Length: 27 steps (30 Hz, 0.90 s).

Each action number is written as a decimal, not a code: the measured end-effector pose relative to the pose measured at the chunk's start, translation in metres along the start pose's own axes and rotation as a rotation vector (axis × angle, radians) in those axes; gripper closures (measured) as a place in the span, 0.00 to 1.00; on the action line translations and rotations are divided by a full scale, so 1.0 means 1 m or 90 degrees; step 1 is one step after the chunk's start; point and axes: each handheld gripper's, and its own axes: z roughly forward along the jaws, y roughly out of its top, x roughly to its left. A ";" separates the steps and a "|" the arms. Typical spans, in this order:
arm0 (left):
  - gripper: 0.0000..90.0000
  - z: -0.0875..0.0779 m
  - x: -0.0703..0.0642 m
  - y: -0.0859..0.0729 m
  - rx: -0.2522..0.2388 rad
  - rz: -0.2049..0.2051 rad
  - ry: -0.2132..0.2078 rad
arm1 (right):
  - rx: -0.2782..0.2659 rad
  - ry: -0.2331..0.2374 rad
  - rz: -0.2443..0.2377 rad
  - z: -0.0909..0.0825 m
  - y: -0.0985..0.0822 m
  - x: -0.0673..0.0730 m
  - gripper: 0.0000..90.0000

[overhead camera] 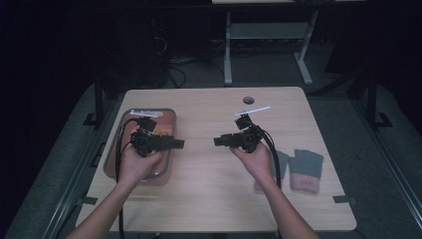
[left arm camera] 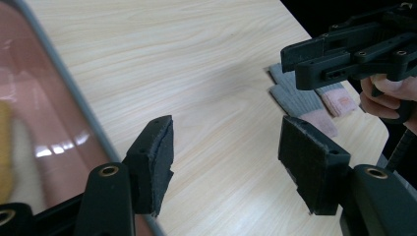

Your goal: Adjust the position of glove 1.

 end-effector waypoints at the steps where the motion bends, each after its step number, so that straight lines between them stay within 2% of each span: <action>1: 0.42 0.002 -0.002 0.000 -0.001 0.001 -0.002 | -0.001 -0.003 0.000 -0.002 -0.001 -0.001 0.65; 6: 0.42 0.010 -0.011 0.000 0.004 0.012 -0.009 | -0.011 -0.013 0.009 -0.013 -0.006 -0.006 0.63; 11: 0.42 0.019 -0.019 -0.005 -0.003 0.017 -0.025 | -0.008 -0.036 -0.002 -0.022 -0.013 -0.011 0.60; 17: 0.41 0.029 -0.027 -0.009 0.000 0.023 -0.034 | -0.018 -0.052 0.004 -0.034 -0.019 -0.018 0.57; 27: 0.40 0.035 -0.040 -0.008 -0.006 0.040 -0.045 | -0.013 -0.072 -0.001 -0.046 -0.031 -0.025 0.53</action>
